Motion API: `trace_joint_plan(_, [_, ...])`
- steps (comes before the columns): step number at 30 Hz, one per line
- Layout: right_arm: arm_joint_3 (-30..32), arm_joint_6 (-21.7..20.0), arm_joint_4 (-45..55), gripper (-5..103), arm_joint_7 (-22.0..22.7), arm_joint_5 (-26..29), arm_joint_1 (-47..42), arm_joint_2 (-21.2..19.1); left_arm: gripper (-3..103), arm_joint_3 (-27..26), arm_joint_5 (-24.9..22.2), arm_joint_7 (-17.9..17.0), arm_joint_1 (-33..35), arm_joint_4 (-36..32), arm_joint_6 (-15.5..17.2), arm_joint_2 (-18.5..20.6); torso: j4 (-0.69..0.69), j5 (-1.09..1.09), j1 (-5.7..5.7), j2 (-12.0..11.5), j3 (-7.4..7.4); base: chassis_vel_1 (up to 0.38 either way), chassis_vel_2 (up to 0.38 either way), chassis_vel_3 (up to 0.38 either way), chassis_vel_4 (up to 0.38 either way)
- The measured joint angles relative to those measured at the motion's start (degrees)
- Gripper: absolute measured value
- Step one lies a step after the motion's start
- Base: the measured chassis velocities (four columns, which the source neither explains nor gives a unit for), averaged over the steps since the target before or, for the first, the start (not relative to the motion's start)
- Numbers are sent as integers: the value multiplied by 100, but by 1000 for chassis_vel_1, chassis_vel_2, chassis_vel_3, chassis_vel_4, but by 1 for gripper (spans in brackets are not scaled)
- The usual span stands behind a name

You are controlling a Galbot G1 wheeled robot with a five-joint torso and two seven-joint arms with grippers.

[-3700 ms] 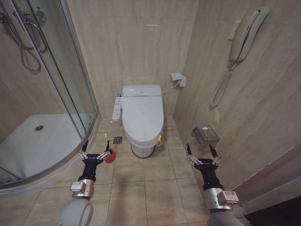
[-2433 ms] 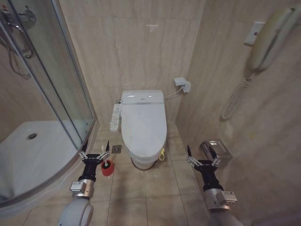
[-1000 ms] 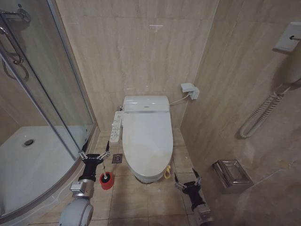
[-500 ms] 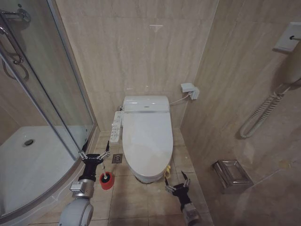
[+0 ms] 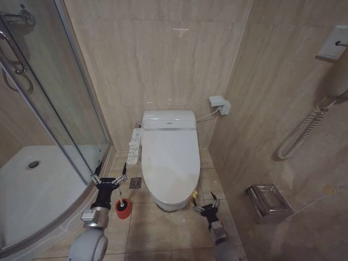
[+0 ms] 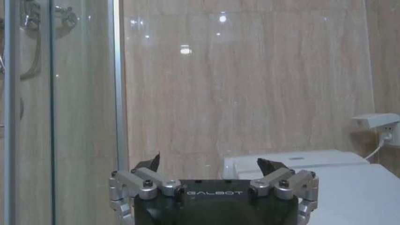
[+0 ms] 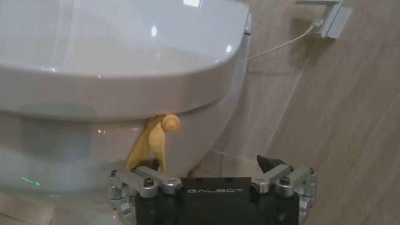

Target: Open the toilet lid, clean the toilet bowl with a toilet brush, close the toilet lid, and flush.

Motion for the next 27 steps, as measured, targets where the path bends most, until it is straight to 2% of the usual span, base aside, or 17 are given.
trace_joint_plan(5, [-24, 26, -181, 100, 7, -74, 109, 35, 100, 0, 0, 0, 0, 0, 0, 0, 0, 0, 0, 0, 0, 0, 0, 0, 0])
trace_joint_plan(6, [-32, 36, -226, 94, 6, -104, 122, 49, 100, 0, 0, 0, 0, 0, 0, 0, -2, -1, 0, 0, 0, 0, 0, 0, 0])
trace_joint_plan(11, [-37, 114, -303, 94, -20, -161, 137, 102, 100, 0, 0, 0, 0, 0, 0, 0, -3, -1, 0, 0, 0, 0, 0, 0, 0])
trace_joint_plan(12, [-38, 135, -303, 67, -31, -167, 130, 112, 100, 0, 0, 0, 0, 0, 0, 0, -1, 0, 0, 0, 0, 0, 0, 0, 0])
trace_joint_plan(19, [-1, 170, -247, 67, -80, -170, 92, 115, 100, 0, 0, 0, 0, 0, 0, 0, 1, 1, 0, 0, 0, 0, 0, 0, 0])
trace_joint_plan(20, [11, 179, -235, 40, -86, -169, 87, 113, 100, 0, 0, 0, 0, 0, 0, 0, 1, 1, 0, 0, 0, 0, 0, 0, 0])
trace_joint_plan(27, [39, 262, -233, 40, -130, -163, 62, 141, 100, 0, 0, 0, 0, 0, 0, 0, 0, 1, 0, 0, 0, 0, 0, 0, 0])
